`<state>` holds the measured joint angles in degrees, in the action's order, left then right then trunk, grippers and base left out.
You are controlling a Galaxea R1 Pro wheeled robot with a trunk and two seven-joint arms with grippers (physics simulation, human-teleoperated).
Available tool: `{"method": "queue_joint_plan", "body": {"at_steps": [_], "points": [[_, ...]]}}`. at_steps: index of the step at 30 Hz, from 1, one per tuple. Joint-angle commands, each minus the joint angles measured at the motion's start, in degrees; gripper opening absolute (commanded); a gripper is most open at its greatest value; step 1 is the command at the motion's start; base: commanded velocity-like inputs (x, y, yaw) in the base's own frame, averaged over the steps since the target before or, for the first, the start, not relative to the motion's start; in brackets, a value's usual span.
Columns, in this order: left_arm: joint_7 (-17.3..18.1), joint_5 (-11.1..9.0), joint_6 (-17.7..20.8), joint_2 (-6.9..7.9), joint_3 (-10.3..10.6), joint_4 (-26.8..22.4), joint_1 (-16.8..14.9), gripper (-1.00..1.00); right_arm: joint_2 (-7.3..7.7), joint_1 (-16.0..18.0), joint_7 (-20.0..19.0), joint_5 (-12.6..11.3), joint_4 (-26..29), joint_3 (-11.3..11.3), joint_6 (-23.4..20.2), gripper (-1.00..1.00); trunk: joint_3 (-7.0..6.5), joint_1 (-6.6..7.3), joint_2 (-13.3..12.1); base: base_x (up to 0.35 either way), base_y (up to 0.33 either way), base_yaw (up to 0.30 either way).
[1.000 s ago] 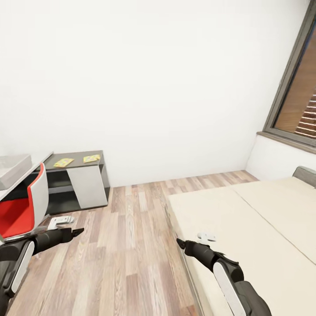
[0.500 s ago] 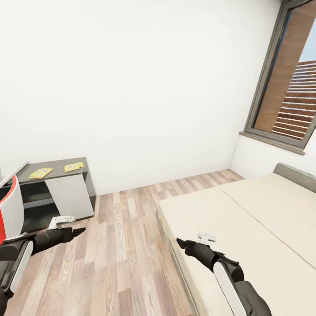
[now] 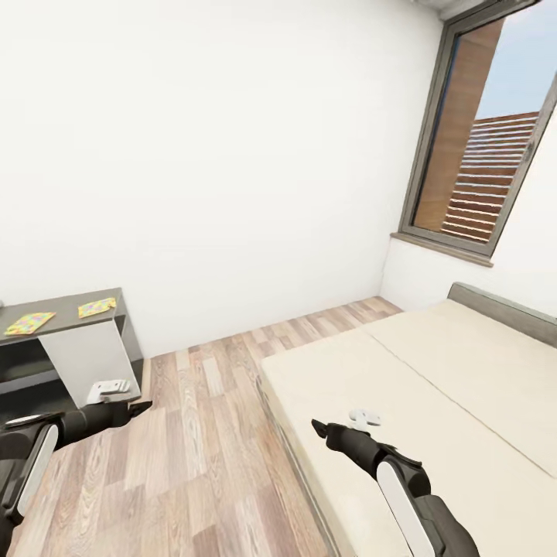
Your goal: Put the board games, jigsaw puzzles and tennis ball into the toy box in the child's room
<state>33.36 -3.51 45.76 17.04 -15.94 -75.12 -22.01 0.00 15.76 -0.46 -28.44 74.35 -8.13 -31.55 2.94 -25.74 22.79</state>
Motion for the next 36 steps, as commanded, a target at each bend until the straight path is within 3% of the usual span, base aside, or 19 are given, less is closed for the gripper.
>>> {"method": "queue_joint_plan", "body": {"at_steps": [1, 14, 26, 36], "points": [[0.0, -0.4, 0.5, 0.01, -0.1, 0.0, 0.0, 1.0, 0.0, 0.1, -0.1, 0.0, 0.0, 0.0, -0.2, 1.0, 0.07, -0.04, 0.1, 0.002, 0.136, -0.226], [0.0, -0.4, 0.5, 0.08, -0.1, 0.0, 0.0, 1.0, -0.01, 0.1, 0.0, 0.0, 0.0, 0.1, -0.2, 1.0, -0.72, -0.04, 0.1, 0.0, 0.048, -0.226], [0.1, -0.4, 0.5, 0.07, -0.1, 0.0, 0.0, 1.0, 0.0, 0.1, 0.0, 0.0, 0.1, 0.2, -0.3, 1.0, -1.48, -0.04, 0.1, 0.0, 0.218, -0.226], [0.1, -0.4, 0.5, 0.09, -0.1, -0.1, 0.0, 1.0, 0.0, 0.1, 0.0, -0.1, 0.1, 0.2, -0.3, 1.0, -2.11, -0.04, 0.1, 0.0, 0.046, -0.226]]}}
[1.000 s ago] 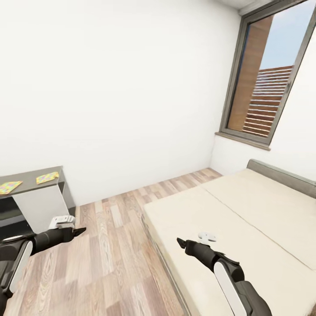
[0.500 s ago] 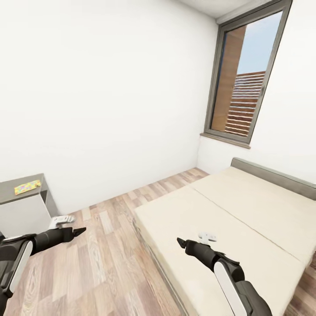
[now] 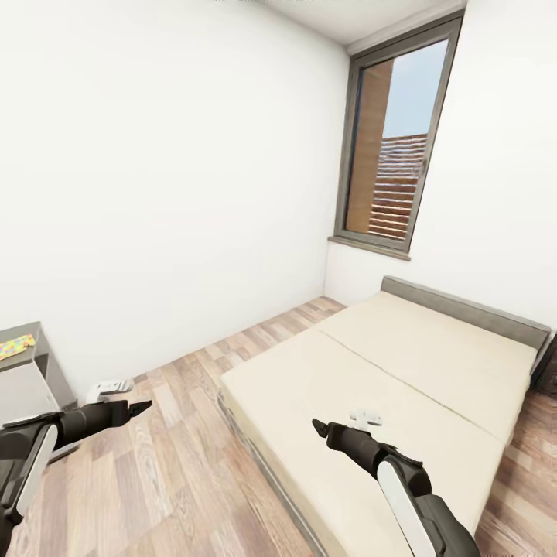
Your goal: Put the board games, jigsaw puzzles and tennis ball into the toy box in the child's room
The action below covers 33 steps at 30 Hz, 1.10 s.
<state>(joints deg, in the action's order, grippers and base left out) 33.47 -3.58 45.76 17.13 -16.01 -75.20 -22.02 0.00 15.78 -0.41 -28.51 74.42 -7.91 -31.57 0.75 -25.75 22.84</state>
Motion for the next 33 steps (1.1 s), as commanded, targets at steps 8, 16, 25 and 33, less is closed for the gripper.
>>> {"method": "queue_joint_plan", "body": {"at_steps": [8, 16, 25, 33], "points": [[0.0, -0.4, 0.5, 0.08, -0.1, 0.0, 0.0, 1.0, 0.0, 0.0, 0.0, -0.1, 0.0, 0.0, -0.2, 1.0, -0.43, -0.03, 0.1, 0.0, 0.108, -0.226], [0.0, -0.4, 0.5, 0.09, -0.1, 0.0, 0.0, 1.0, 0.0, 0.0, 0.0, -0.1, 0.0, 0.1, -0.2, 1.0, -0.93, -0.03, 0.1, 0.0, 0.061, -0.226], [0.1, -0.4, 0.5, 0.1, -0.3, 0.0, 0.0, 1.0, 0.0, 0.0, 0.0, -0.1, 0.0, 0.1, -0.3, 1.0, -1.51, -0.03, 0.1, 0.0, 0.142, -0.226], [0.1, -0.4, 0.5, 0.1, -0.4, 0.0, 0.0, 1.0, 0.0, 0.0, 0.0, -0.1, 0.0, 0.1, -0.3, 1.0, -2.02, -0.03, 0.1, 0.0, 0.231, -0.226]]}}
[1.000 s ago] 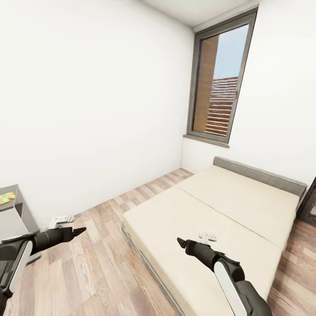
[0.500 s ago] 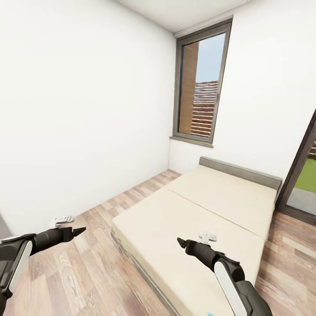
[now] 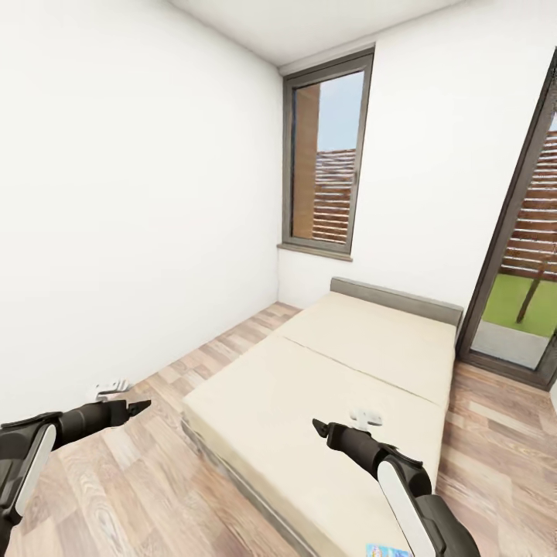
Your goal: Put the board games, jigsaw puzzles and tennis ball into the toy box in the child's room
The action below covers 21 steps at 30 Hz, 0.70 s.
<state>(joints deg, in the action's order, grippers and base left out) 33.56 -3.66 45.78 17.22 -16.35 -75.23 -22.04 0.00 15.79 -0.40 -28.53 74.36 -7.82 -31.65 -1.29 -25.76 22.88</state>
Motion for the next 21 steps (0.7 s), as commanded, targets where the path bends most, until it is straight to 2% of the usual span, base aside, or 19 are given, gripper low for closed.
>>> {"method": "queue_joint_plan", "body": {"at_steps": [1, 4, 10, 21], "points": [[0.0, -0.4, 0.5, 0.04, -0.1, 0.0, 0.0, 1.0, 0.0, 0.0, 0.0, 0.0, 0.1, 0.0, -0.2, 1.0, -0.04, -0.03, 0.0, 0.0, 0.238, -0.226], [0.6, -0.3, 0.5, 0.02, -0.1, 0.0, 0.0, 1.0, 0.0, 0.0, -0.1, 0.0, 0.1, 0.0, -0.2, 1.0, -0.23, -0.03, 0.0, 0.0, 0.239, -0.226], [4.3, -0.1, 0.4, 0.13, -0.1, 0.0, 0.0, 1.0, 0.0, 0.0, -0.1, -0.1, 0.3, 0.0, -0.2, 1.0, -0.61, -0.03, 0.0, 0.0, 0.202, -0.226], [5.4, 0.0, 0.3, 0.21, -0.1, 0.0, 0.0, 1.0, 0.0, 0.0, -0.4, -0.2, 0.4, 0.1, -0.2, 1.0, -0.94, -0.03, 0.0, 0.0, 0.034, -0.151]]}}
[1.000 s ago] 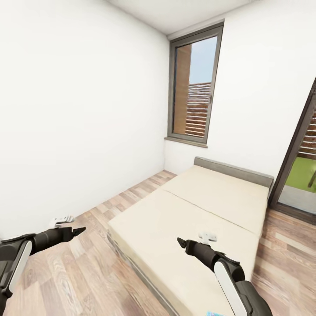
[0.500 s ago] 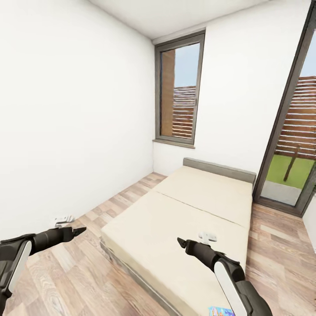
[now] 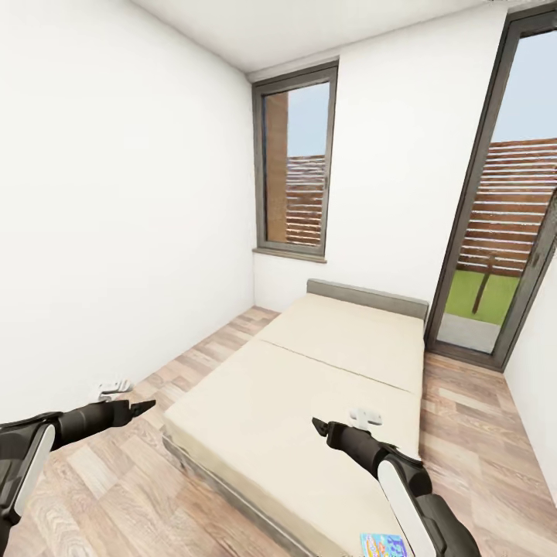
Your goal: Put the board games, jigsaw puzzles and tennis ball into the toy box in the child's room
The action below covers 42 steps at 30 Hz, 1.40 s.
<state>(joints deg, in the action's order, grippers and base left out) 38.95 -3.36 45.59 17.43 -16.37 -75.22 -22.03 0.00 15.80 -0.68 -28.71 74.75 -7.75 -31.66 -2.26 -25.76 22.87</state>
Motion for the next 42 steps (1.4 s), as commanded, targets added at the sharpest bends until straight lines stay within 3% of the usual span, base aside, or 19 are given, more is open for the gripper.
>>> {"method": "queue_joint_plan", "body": {"at_steps": [1, 13, 42], "points": [[0.1, -0.4, 0.5, 0.06, -0.1, 0.0, 0.0, 1.0, 0.0, 0.0, -0.1, 0.0, 0.0, 0.0, -0.2, 1.0, 0.06, -0.02, 0.0, 0.0, 0.082, -0.186], [2.3, -0.3, 0.3, 0.32, -0.1, 0.1, 0.0, 1.0, 0.0, 0.0, -0.2, -0.1, 0.0, 1.9, -0.2, 1.0, 0.64, -0.02, 0.0, 0.0, 0.17, -0.215], [3.4, -0.5, 0.1, 0.33, -1.0, 0.3, 0.0, 1.0, 0.0, 0.0, -0.2, -1.3, 0.0, 2.1, -0.3, 1.0, 2.18, -0.02, 0.0, 0.0, 0.082, -0.223]]}}
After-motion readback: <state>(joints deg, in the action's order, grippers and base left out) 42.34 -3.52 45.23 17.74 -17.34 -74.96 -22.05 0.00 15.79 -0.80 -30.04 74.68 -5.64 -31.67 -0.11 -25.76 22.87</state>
